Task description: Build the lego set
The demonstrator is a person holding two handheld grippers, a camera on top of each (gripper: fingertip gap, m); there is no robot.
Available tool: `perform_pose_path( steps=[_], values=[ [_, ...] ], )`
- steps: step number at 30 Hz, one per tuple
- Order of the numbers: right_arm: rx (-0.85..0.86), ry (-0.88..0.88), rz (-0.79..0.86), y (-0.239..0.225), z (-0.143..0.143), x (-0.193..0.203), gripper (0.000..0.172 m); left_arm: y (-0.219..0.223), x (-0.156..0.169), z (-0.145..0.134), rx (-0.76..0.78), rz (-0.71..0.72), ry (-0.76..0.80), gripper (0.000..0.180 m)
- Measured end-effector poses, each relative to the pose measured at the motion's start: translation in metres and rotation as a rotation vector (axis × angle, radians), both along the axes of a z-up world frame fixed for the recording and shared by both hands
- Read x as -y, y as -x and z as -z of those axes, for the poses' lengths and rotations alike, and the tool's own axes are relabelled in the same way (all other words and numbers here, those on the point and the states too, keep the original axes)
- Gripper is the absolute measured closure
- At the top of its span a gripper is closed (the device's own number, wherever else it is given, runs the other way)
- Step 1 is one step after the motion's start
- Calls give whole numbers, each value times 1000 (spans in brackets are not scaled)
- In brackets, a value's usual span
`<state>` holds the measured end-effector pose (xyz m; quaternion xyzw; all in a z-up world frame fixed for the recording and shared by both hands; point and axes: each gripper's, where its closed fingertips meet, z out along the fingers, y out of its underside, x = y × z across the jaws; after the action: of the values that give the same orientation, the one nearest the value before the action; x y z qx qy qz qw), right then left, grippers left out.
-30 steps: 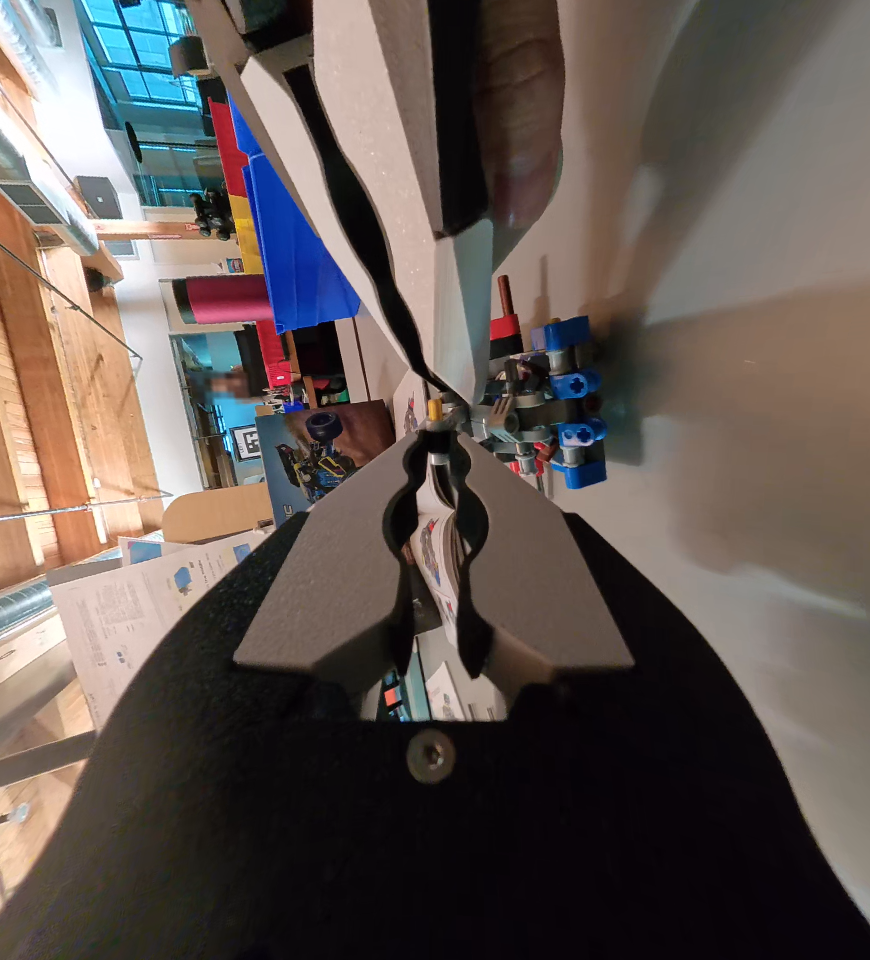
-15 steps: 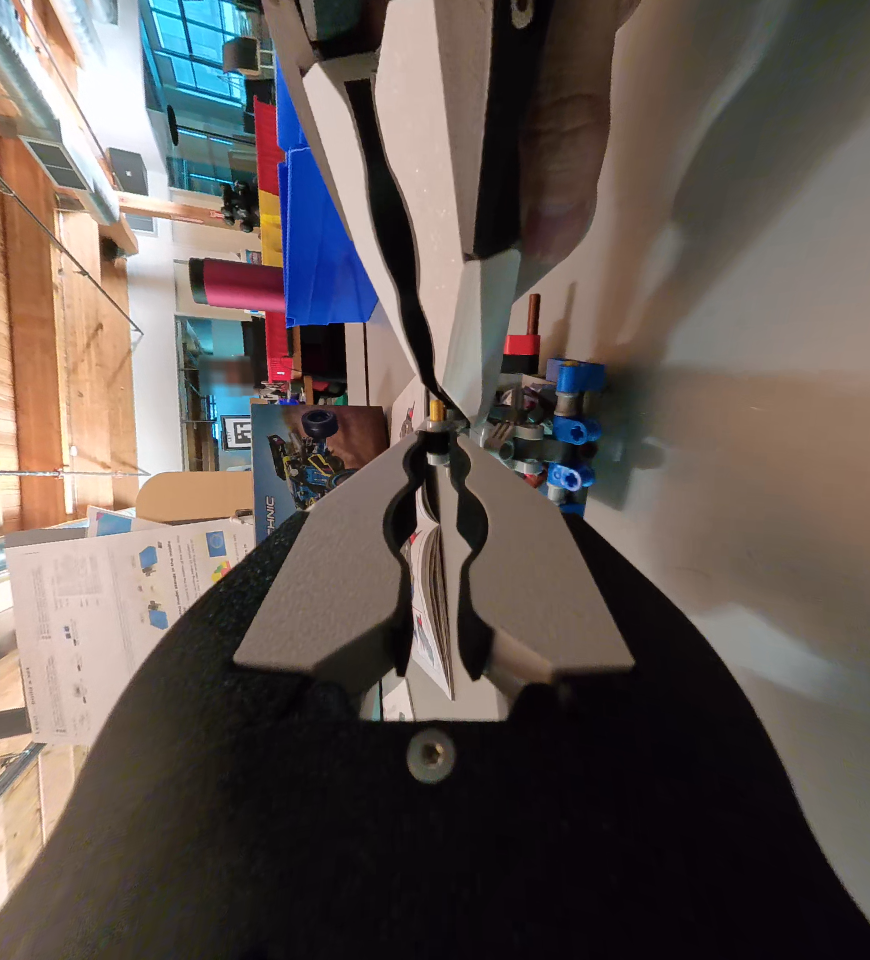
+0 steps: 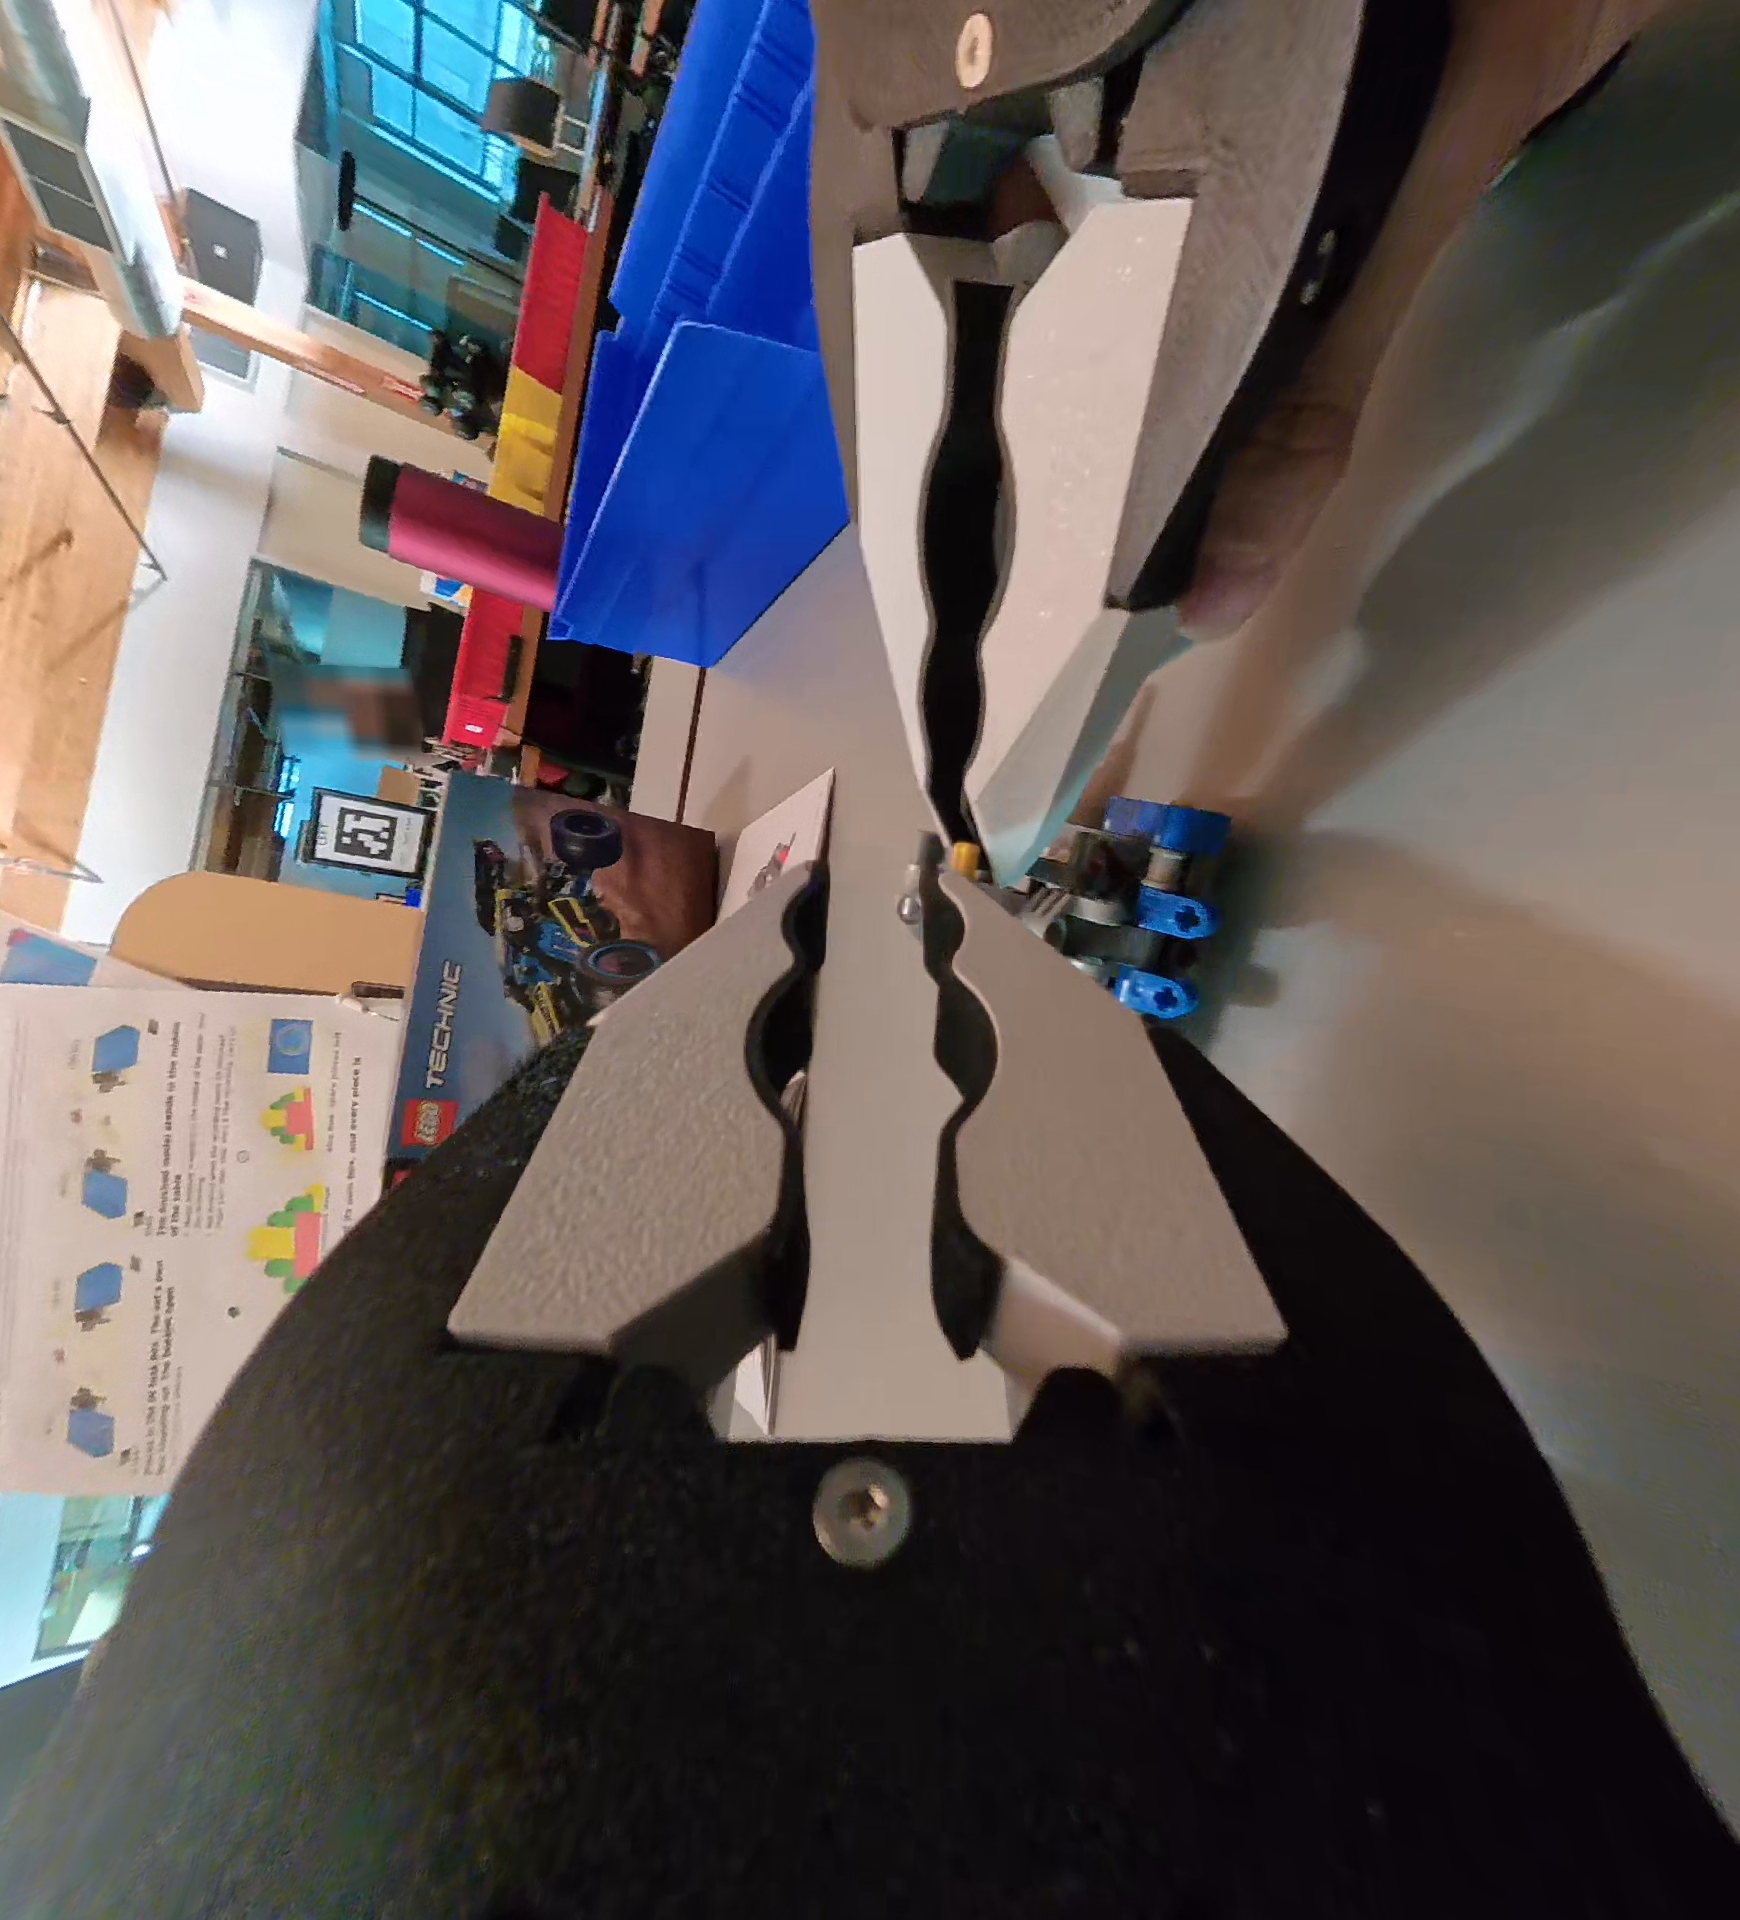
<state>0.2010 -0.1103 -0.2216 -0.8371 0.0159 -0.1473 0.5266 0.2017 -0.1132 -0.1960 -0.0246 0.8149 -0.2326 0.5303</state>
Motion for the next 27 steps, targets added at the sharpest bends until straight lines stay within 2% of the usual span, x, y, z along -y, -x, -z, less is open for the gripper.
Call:
perform_pose_path(
  steps=[7, 12, 20, 27],
  values=[
    [-3, -2, 10, -2, 0, 2, 167, 3, 0, 10, -6, 2, -28, 167],
    [-4, -8, 14, -2, -1, 3, 167, 2, 2, 11, 78, 24, -106, 176],
    [-11, -9, 3, -1, -1, 2, 167, -4, 2, 15, 188, 4, -214, 175],
    [-19, -19, 11, -2, -2, 3, 168, -6, 2, 14, 207, 6, -199, 176]
  ],
)
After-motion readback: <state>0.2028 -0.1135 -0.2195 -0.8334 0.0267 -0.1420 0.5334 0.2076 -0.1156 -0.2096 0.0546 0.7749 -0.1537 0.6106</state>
